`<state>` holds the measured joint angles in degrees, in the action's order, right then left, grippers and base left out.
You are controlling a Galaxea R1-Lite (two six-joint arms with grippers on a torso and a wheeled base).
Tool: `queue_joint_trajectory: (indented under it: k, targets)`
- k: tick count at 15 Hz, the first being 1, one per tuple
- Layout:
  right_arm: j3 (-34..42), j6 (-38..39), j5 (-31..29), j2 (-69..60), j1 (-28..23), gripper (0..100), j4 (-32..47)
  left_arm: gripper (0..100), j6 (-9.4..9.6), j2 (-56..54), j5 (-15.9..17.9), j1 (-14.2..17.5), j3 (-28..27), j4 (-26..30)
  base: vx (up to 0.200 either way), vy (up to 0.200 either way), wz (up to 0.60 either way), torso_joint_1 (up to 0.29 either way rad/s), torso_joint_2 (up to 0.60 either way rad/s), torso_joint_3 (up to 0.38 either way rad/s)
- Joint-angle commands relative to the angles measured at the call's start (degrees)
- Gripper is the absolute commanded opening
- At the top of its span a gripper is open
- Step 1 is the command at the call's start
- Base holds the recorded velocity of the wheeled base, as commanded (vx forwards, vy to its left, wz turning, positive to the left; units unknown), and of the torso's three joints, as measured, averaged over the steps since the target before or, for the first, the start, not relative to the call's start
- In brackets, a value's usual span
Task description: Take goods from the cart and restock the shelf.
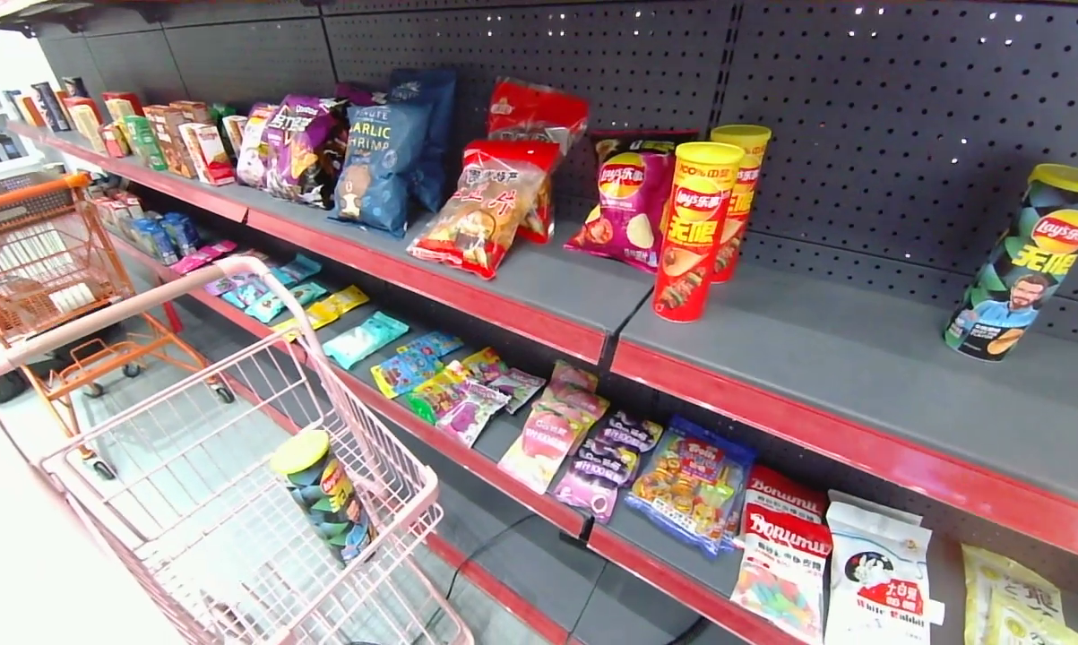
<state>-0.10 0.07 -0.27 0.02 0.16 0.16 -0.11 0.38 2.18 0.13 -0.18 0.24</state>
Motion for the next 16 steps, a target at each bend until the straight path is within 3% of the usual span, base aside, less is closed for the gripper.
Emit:
queue_joint_trajectory:
  k: [1,7,9,10,11,12,13,14,15,16]
  targets:
    - [0.0,0.0,0.0,0.0,0.0,100,0.0,100,-0.07,0.1,0.0,0.0,0.0,0.0,0.000,0.000,0.00,-0.163,0.41,0.246]
    - [0.0,0.0,0.1,0.0,0.0,100,0.0,100,0.02,0.1,0.0,0.0,0.0,0.0,0.000,0.000,0.00,-0.195,0.52,0.312]
    - [0.0,0.0,0.0,0.0,0.0,100,0.0,100,0.90,0.1,0.3,0.0,0.0,-0.1,0.000,0.000,0.00,-0.083,0.23,0.144]
    - [0.0,-0.1,0.1,0.0,0.0,100,0.0,100,2.31,1.5,1.5,-0.2,-3.2,-0.4,0.000,0.000,0.00,-0.036,0.08,0.061]
    - [0.0,0.0,0.1,0.0,0.0,100,0.0,100,2.04,6.2,1.2,-0.6,-8.7,-0.2,0.000,0.000,0.00,-0.017,0.05,0.036]
    - [0.0,-0.1,0.1,0.0,0.0,100,0.0,100,-4.90,20.7,0.8,-0.7,-21.1,-0.4,0.000,0.000,0.00,0.000,0.00,0.000]
    - [0.0,-0.1,0.1,0.0,0.0,100,0.0,100,-6.31,28.3,-2.8,0.6,-26.8,-0.4,0.000,0.000,0.00,0.000,0.00,0.000]
    - [0.0,-0.1,0.1,0.0,0.0,100,0.0,100,-6.48,35.0,-8.9,3.6,-28.6,-1.0,0.000,0.000,0.00,0.000,0.00,0.000]
    - [0.0,-0.1,0.1,0.0,0.0,100,0.0,100,-7.71,40.7,-10.3,6.5,-27.2,-3.9,0.000,0.000,0.00,0.000,0.00,0.000]
    - [0.0,-0.1,0.1,0.0,0.0,100,0.0,100,-8.68,46.1,-9.6,8.6,-22.7,-8.5,0.000,0.000,0.00,0.000,0.00,0.000]
